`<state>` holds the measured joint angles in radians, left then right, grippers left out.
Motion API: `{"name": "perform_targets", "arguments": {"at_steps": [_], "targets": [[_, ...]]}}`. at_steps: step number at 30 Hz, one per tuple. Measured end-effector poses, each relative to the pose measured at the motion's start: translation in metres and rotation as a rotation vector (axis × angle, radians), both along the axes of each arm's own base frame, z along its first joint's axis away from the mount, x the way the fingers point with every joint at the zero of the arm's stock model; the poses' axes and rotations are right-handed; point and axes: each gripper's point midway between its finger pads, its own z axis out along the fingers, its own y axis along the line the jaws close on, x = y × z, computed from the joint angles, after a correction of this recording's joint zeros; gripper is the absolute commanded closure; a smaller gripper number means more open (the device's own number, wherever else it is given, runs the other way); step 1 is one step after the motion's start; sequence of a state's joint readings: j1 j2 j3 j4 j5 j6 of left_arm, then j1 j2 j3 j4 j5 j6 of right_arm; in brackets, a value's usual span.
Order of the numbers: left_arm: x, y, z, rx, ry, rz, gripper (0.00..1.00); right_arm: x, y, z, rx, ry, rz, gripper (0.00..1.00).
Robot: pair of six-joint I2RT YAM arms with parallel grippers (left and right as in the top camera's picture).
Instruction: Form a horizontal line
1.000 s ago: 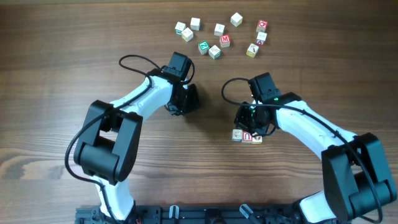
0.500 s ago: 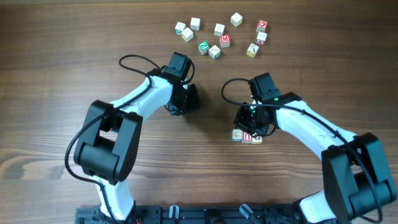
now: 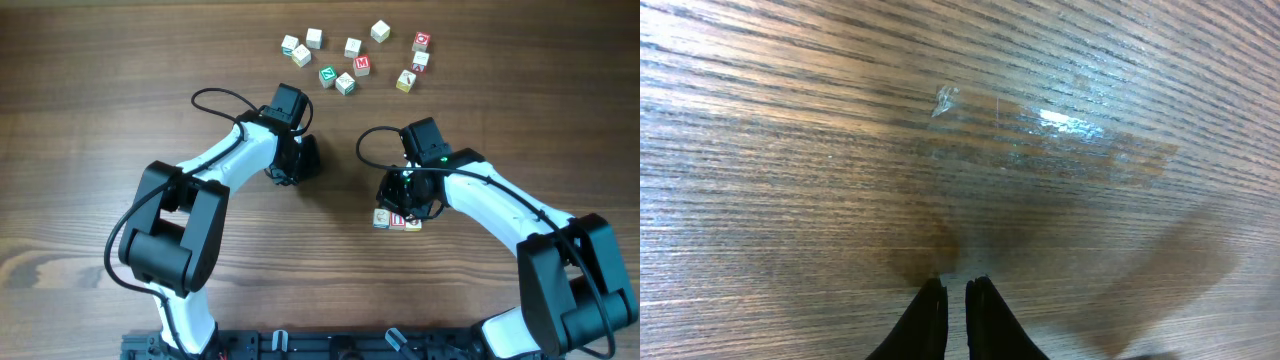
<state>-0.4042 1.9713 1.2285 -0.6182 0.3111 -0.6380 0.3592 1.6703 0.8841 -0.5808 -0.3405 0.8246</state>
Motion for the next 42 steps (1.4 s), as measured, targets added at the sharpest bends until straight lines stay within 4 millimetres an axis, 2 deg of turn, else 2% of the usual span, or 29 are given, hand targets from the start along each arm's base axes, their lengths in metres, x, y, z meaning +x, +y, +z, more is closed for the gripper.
{"name": "perform_targets", "arguments": {"at_steps": [8,14,17,22,24,28,32,38,42], "targets": [[0.000,0.000,0.000,0.000,0.000,0.000,0.91,0.006,0.002,0.001,0.008,-0.034,0.020,0.96],[0.000,0.000,0.000,0.000,0.000,0.001,0.96,0.022,0.007,0.006,0.028,-0.107,0.023,0.95],[0.000,0.000,0.000,0.000,0.000,0.000,0.96,0.029,-0.002,0.006,0.025,-0.117,-0.007,0.96],[-0.003,0.000,0.000,0.003,0.011,-0.002,0.96,0.041,-0.038,0.004,0.006,-0.109,-0.093,0.95],[-0.006,-0.002,-0.001,0.003,0.019,-0.010,0.96,0.038,-0.054,0.002,-0.008,-0.079,-0.124,0.96],[-0.022,-0.017,-0.001,0.008,0.042,-0.060,0.96,0.019,-0.081,-0.004,-0.043,0.021,-0.177,0.96],[-0.046,-0.035,-0.002,0.025,0.077,-0.131,0.96,-0.013,-0.098,-0.009,-0.120,0.155,-0.200,0.96],[-0.064,-0.047,-0.003,0.035,0.099,-0.185,0.96,-0.032,-0.106,-0.010,-0.167,0.229,-0.190,0.96],[-0.068,-0.051,-0.002,0.015,0.113,-0.192,0.96,-0.034,-0.107,-0.010,-0.174,0.233,-0.187,0.96]]}}
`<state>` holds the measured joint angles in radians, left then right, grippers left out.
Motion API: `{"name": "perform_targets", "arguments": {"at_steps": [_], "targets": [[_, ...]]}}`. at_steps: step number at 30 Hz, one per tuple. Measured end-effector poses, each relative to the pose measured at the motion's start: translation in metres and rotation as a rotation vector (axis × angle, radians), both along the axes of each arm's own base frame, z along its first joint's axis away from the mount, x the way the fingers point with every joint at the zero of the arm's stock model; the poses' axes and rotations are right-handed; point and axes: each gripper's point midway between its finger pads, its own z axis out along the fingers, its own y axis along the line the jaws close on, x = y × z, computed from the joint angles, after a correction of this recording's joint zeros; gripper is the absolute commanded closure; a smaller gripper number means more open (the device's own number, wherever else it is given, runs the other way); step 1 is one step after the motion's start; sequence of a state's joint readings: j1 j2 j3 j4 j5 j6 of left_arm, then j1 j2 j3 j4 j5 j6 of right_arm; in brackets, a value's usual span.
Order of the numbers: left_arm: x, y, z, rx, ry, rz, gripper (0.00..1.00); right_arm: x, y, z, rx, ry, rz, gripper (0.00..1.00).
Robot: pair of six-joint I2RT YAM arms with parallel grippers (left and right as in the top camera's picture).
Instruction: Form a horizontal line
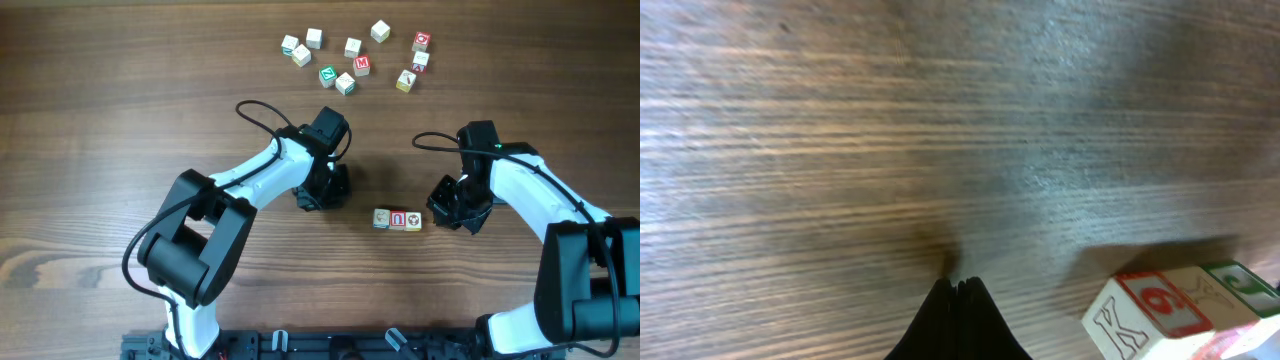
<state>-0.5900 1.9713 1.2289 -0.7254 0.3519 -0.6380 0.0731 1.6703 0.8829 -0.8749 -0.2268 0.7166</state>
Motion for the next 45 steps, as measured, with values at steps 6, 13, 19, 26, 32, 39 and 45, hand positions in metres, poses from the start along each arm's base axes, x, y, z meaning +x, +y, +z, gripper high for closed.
{"name": "perform_targets", "arguments": {"at_steps": [6,13,19,26,32,39,45], "targets": [[-0.004,-0.005,0.003,-0.035,0.024,-0.004,0.96,0.000,0.000,0.000,0.000,-0.002,0.000,0.95],[-0.005,-0.011,0.004,-0.056,0.008,-0.048,0.96,0.001,0.000,0.000,0.000,-0.004,0.001,0.95],[-0.008,-0.016,0.004,-0.066,-0.006,-0.082,0.96,0.001,0.000,0.000,0.000,-0.004,0.001,0.95],[-0.016,-0.027,0.005,-0.082,-0.005,-0.116,0.96,0.001,-0.004,-0.001,-0.022,-0.007,0.006,0.96],[-0.033,-0.047,0.007,-0.107,-0.004,-0.179,0.96,0.001,-0.004,-0.001,-0.024,-0.006,0.006,0.96],[-0.034,-0.048,0.007,-0.108,-0.003,-0.184,0.96,0.001,-0.004,-0.001,-0.025,-0.003,0.002,0.96],[-0.033,-0.049,0.008,-0.112,-0.009,-0.183,0.96,0.000,0.003,0.001,0.019,0.002,-0.006,0.95]]}}
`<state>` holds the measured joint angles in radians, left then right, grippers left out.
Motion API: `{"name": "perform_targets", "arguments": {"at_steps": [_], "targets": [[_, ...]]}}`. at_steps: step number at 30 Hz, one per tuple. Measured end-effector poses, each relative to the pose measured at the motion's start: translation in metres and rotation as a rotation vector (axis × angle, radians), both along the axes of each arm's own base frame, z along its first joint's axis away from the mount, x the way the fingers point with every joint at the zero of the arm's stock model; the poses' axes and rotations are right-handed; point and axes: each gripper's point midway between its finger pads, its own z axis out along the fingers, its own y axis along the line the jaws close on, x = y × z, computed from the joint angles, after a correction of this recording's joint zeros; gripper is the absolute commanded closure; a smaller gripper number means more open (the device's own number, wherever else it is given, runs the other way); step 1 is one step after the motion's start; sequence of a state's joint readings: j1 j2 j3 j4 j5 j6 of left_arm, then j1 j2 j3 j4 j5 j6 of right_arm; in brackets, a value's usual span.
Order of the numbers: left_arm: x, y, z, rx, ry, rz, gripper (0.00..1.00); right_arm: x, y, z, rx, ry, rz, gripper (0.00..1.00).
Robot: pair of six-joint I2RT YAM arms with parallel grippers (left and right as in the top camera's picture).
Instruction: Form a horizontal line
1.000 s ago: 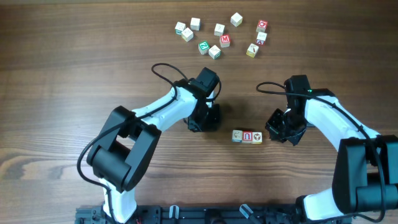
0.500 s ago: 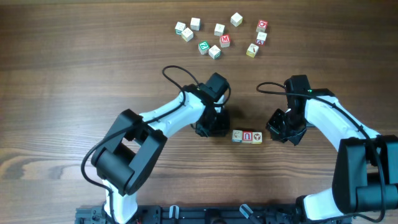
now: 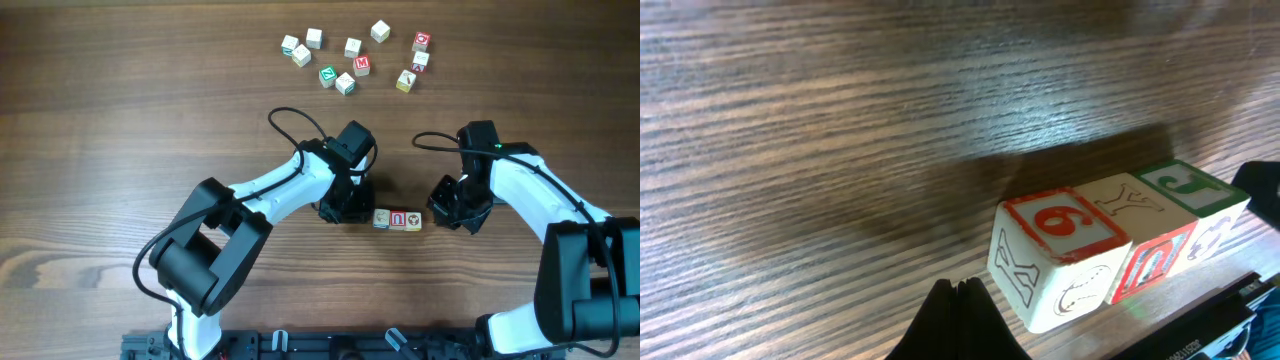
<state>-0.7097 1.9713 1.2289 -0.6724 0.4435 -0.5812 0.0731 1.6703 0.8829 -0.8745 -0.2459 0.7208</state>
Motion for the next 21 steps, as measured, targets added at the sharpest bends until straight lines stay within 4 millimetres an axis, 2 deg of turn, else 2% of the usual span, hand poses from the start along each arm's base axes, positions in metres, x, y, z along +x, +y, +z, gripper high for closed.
{"name": "perform_targets", "arguments": {"at_steps": [21], "targets": [[0.0038,-0.0033,0.0008,-0.014,-0.016,0.001,0.95,0.0030,0.0110,0.0028,0.066,-0.010,-0.006,0.96]]}}
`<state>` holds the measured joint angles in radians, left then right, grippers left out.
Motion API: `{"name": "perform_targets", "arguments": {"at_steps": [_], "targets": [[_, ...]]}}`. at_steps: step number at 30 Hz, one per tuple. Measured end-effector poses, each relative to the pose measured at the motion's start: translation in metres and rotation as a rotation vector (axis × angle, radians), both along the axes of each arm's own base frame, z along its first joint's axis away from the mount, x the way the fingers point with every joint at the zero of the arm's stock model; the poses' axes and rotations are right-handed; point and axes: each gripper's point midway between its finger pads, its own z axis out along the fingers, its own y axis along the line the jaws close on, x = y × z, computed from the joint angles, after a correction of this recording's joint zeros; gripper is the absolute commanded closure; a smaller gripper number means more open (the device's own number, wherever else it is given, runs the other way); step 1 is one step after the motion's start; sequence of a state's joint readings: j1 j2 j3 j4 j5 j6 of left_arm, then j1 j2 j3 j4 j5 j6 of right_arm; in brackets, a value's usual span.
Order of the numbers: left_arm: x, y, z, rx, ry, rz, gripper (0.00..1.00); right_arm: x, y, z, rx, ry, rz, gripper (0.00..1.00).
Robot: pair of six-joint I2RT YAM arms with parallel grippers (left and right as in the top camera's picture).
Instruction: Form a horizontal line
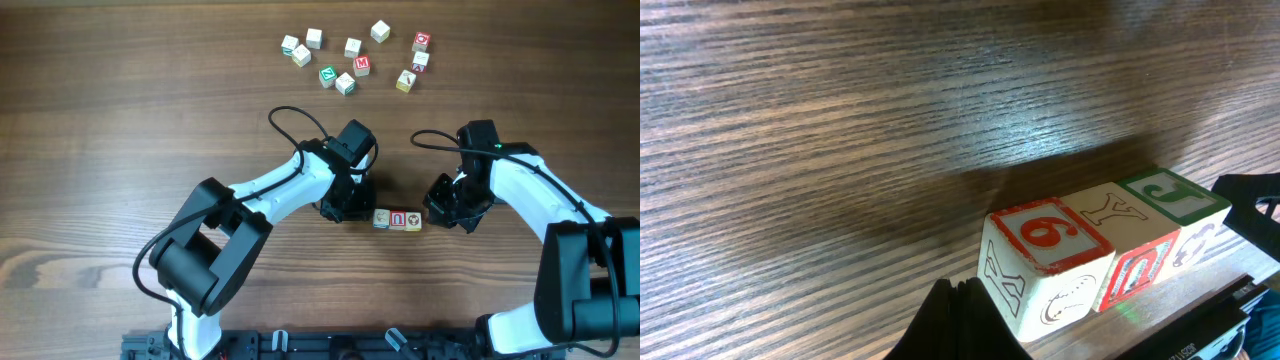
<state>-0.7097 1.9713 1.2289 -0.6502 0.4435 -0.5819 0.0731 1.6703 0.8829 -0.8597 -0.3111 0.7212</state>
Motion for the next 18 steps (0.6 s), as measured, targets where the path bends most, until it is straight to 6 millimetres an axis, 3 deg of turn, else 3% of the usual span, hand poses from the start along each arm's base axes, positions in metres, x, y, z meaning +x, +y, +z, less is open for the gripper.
{"name": "perform_targets", "arguments": {"at_steps": [18], "targets": [[-0.0004,-0.0049,0.0025,-0.029,0.006,-0.005,0.95,-0.0001,0.0055,0.0019,0.034,0.002,-0.002,0.95]]}}
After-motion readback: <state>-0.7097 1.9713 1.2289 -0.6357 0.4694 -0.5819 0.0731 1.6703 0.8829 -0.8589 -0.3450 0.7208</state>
